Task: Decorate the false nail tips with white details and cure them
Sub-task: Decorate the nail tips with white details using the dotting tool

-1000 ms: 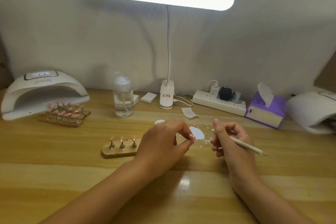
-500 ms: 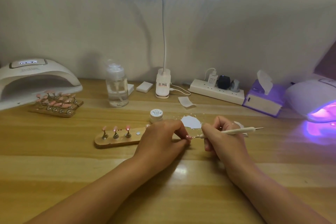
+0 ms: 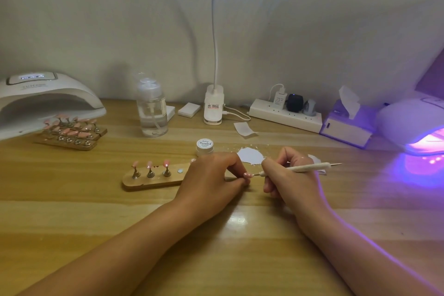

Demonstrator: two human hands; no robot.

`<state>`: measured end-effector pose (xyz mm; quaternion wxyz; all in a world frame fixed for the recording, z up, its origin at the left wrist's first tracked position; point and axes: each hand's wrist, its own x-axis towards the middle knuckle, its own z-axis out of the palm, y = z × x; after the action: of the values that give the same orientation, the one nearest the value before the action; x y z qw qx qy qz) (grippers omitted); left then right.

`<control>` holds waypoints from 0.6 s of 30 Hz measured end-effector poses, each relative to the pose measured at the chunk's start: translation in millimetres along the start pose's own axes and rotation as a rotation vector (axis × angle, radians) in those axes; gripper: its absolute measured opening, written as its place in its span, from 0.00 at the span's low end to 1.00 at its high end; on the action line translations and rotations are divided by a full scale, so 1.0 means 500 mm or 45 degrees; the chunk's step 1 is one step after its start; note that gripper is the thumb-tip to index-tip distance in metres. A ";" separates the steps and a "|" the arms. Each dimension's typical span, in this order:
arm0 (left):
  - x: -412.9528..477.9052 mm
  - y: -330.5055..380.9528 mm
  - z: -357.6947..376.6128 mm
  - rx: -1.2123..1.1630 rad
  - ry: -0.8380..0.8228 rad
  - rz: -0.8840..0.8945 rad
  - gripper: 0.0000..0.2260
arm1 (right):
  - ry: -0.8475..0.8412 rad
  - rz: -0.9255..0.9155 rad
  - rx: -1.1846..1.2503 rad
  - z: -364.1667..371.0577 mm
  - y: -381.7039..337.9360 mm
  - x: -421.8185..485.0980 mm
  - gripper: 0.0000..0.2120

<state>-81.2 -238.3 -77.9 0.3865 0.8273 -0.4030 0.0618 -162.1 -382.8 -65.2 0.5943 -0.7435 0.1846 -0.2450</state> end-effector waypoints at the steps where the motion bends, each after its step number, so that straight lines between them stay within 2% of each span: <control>1: 0.000 0.000 0.000 0.003 0.001 0.004 0.10 | 0.000 -0.001 -0.003 0.000 0.000 0.000 0.14; 8: 0.000 0.001 0.000 0.012 0.010 0.018 0.10 | 0.000 -0.012 -0.017 0.001 0.003 0.002 0.14; 13: 0.000 0.001 0.000 0.007 0.014 0.018 0.09 | 0.042 0.016 0.117 -0.001 -0.002 0.002 0.18; 18: -0.001 0.003 0.000 0.040 0.015 0.030 0.10 | 0.005 0.009 0.164 0.000 -0.011 -0.004 0.10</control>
<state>-82.6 -238.5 -77.1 0.3751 0.8281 -0.4094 0.0775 -163.6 -380.3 -60.0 0.6414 -0.7025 0.1724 -0.2557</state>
